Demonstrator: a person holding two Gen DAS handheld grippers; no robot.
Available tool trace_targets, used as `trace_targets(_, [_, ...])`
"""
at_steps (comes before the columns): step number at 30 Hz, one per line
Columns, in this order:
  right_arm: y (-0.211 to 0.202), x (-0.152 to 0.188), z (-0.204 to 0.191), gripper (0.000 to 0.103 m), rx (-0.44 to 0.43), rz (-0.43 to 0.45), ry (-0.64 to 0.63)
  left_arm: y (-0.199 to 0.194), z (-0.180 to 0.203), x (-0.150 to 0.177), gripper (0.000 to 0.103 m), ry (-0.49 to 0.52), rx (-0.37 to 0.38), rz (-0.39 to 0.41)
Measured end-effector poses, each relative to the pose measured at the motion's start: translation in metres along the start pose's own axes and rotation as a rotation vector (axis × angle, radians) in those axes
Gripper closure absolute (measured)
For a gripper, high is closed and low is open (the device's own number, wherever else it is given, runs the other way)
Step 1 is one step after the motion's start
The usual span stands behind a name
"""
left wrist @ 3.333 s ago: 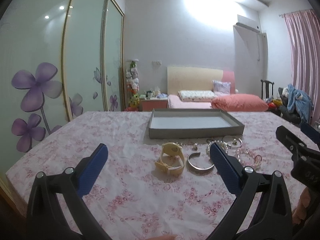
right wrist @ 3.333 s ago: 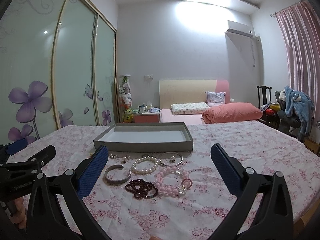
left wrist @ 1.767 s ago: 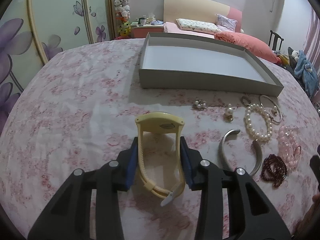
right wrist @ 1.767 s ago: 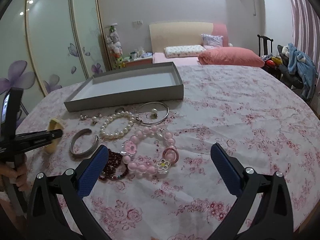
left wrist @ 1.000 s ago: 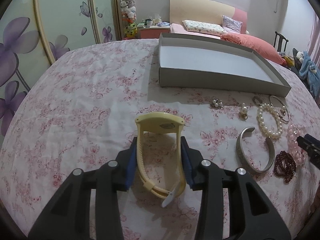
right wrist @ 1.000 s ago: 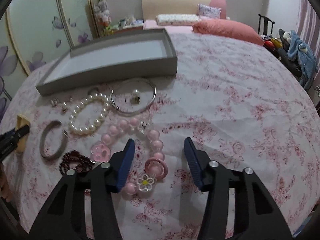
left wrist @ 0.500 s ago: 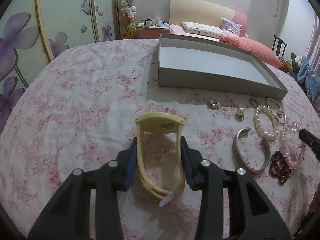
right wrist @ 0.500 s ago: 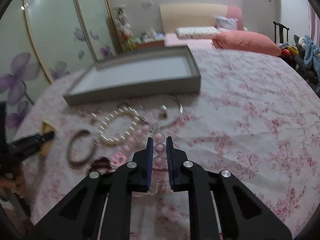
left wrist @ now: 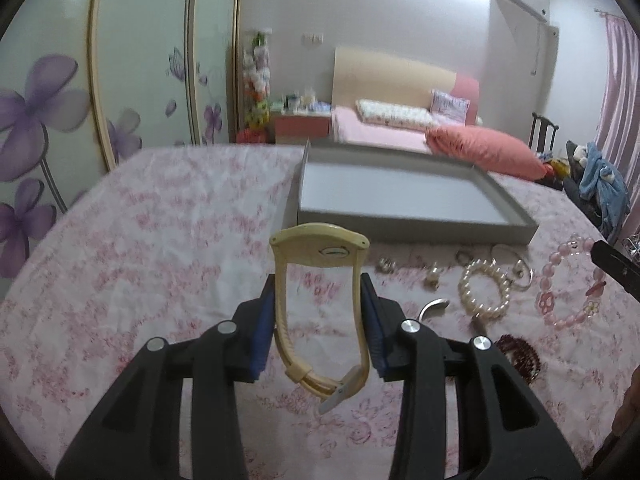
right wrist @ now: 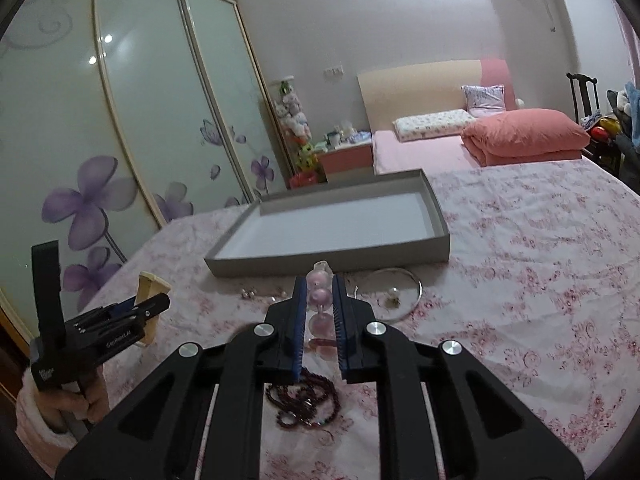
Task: Organize jewelry
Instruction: 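Grasp the pink bead bracelet with the right tool while the left tool lifts the watch, then carry both items into the grey tray and open both tools to release them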
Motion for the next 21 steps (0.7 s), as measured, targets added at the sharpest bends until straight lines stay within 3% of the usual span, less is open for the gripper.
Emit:
trace_targets(9, [-0.011, -0.017, -0.007, 0.089, 0.018, 0.102, -0.013, -0.034, 0.016, -0.024, 0.064, 0.024, -0.001, 0.187])
trace_targets(21, [-0.012, -0.049, -0.018, 0.089, 0.050, 0.224, -0.064, -0.037, 0.042, -0.053, 0.064, 0.056, 0.012, 0.275])
Point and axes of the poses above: each gripper's, at about its wrist camera, not at the fingertips, and y roughly the way its jaws point, z to its right, x to its underside, the point moved 8 cm from there along y, roughly the way its jaws point, and after that the axes turned 7 degrees about -y, right-handed, at the moved point
